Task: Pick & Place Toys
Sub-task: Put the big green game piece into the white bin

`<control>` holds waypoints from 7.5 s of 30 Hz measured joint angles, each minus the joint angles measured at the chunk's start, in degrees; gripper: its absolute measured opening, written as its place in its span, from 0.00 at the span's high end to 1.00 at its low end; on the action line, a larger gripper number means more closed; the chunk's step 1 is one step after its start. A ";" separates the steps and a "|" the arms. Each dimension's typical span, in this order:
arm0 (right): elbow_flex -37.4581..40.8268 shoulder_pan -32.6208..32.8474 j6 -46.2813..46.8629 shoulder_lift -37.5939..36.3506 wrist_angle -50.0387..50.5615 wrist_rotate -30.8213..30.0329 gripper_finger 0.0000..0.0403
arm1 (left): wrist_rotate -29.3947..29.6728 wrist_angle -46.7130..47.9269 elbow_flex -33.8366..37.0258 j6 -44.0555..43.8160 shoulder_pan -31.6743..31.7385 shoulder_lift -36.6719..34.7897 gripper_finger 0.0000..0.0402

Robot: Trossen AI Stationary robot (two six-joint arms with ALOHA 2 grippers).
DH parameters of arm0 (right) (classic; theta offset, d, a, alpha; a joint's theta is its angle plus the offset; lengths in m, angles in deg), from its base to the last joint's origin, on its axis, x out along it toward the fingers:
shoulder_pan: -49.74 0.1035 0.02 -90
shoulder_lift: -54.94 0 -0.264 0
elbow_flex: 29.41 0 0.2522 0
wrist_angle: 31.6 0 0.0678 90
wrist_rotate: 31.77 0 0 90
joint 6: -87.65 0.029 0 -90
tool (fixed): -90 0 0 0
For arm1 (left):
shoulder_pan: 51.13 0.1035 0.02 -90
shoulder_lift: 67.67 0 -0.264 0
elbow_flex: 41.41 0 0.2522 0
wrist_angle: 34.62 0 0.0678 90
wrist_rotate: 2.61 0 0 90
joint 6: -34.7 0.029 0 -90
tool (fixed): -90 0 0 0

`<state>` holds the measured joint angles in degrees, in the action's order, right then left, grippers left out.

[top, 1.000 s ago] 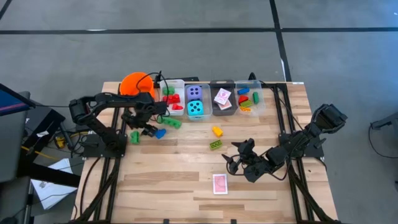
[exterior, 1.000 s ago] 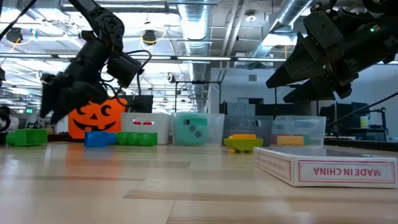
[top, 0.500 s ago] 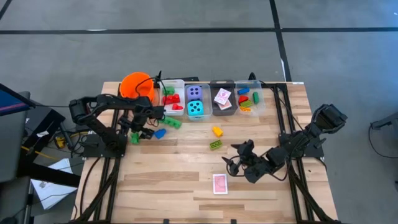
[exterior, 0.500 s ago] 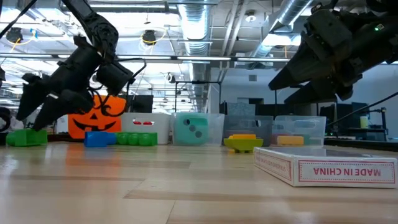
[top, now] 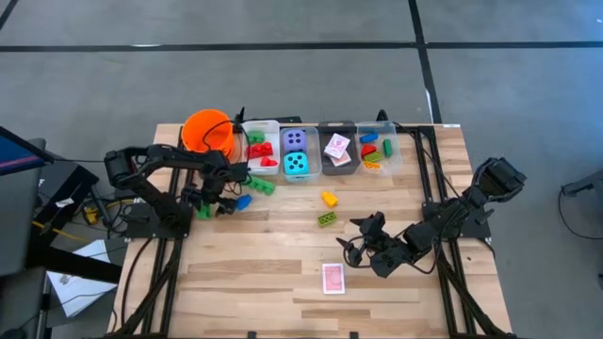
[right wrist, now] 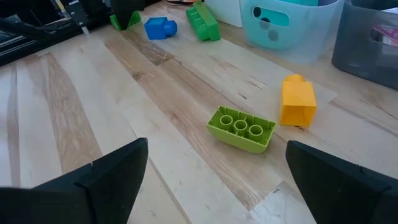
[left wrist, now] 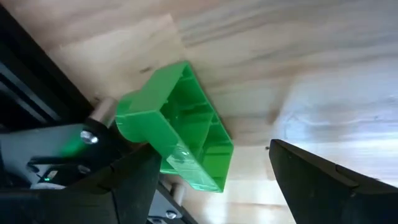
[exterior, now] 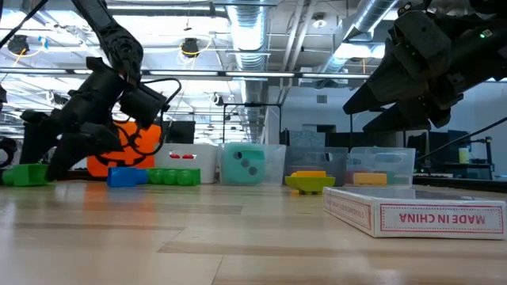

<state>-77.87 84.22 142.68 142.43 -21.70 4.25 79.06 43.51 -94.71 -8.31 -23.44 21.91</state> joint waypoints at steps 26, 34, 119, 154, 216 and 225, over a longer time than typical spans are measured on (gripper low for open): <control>0.00 -0.02 -0.13 0.00 0.01 -0.07 0.07 | -10.34 -7.91 -1.90 0.10 -15.50 -0.07 0.30; 0.00 -0.02 -0.13 0.00 0.03 -0.08 0.07 | -8.79 -24.01 -5.91 0.52 -21.81 -0.07 0.34; 0.04 -5.25 -5.51 -0.02 0.18 -2.46 0.07 | 11.49 -41.77 -27.15 81.41 -36.00 19.29 0.40; 0.00 -5.20 -5.43 -0.02 0.34 -1.36 0.07 | 43.32 -29.72 -27.11 55.92 -16.55 -7.07 0.60; 0.00 -4.83 -5.05 -0.02 0.07 -0.90 0.07 | 22.33 -40.98 -3.68 64.04 -14.05 -8.04 0.37; 0.00 -4.85 -5.05 -0.02 0.16 -0.90 0.07 | 23.69 -42.07 -3.68 64.13 -11.89 -7.51 0.37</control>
<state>-77.87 79.37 137.63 142.40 -21.54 3.35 102.75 1.44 -98.39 55.82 -35.34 14.40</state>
